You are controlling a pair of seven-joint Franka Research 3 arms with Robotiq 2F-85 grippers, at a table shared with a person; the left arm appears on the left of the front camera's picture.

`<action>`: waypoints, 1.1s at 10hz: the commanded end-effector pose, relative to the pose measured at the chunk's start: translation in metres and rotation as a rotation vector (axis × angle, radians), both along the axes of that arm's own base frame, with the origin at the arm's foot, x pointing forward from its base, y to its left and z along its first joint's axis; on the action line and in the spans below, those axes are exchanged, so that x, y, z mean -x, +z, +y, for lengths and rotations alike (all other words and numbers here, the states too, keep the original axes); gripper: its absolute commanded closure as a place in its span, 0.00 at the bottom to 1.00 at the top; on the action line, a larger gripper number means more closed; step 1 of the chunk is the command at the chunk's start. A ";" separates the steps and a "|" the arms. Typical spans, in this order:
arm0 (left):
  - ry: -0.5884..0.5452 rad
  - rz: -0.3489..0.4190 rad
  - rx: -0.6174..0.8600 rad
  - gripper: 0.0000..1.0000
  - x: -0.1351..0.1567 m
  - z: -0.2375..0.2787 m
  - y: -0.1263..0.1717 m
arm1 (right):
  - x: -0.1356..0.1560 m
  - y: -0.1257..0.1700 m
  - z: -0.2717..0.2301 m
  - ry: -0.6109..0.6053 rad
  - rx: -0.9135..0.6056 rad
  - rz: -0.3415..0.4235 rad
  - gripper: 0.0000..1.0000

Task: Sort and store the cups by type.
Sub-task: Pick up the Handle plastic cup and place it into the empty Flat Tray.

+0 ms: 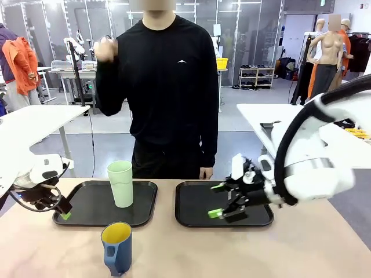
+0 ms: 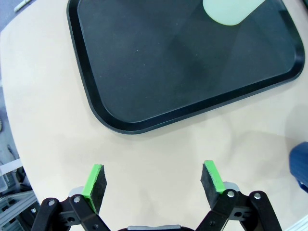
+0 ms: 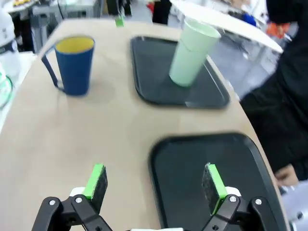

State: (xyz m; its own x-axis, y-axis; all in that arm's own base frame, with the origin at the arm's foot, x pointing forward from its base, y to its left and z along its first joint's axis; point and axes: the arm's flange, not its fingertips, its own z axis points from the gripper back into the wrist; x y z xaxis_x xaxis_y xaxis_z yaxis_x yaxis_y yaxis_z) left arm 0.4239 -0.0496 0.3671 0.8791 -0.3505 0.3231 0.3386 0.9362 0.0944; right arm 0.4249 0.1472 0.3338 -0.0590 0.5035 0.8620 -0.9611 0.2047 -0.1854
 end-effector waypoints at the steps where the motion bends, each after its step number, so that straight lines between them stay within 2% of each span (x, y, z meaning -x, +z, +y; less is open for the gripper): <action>1: 0.000 0.001 -0.004 0.00 0.000 0.001 0.001 | 0.021 0.049 -0.043 -0.080 0.199 0.077 0.00; 3: 0.000 0.001 -0.004 0.00 0.000 0.001 0.001 | 0.030 0.059 -0.068 -0.110 0.323 0.167 0.00; 8: 0.000 0.001 -0.004 0.00 0.000 0.001 0.001 | 0.036 0.090 -0.095 -0.245 0.487 0.218 0.00; 11: 0.000 0.001 -0.004 0.00 0.000 0.001 0.001 | 0.038 0.092 -0.100 -0.239 0.531 0.233 0.00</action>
